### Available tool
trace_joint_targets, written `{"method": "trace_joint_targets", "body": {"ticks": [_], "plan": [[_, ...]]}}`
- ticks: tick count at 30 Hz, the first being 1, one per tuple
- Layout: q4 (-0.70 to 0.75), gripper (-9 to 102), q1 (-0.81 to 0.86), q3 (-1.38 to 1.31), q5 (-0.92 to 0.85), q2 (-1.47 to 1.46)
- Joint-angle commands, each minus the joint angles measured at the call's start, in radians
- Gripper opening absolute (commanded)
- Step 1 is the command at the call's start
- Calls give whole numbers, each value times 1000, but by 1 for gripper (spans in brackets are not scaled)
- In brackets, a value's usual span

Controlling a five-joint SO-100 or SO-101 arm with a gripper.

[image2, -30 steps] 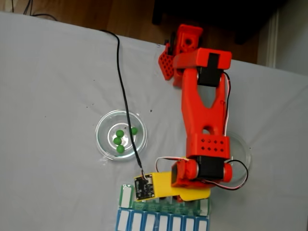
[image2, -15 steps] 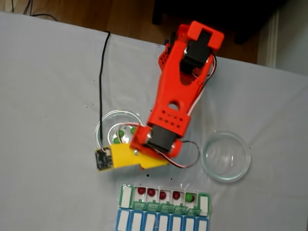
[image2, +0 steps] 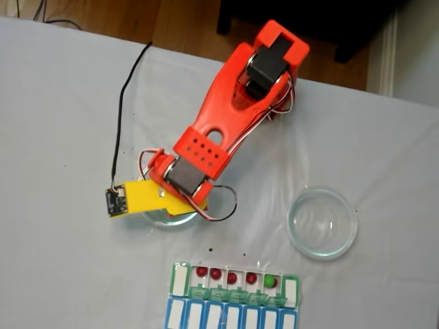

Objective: Sort medicines into box.

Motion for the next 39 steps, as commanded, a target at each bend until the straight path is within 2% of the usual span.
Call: {"method": "trace_joint_targets", "body": {"ticks": [1,11,32,39], "plan": [[-29,2,5,3,-17,12],[-118,4,-2,92,29,9],[-72,18,14,91,-23,-52],[-72,19,15,94,-66,-64]]}}
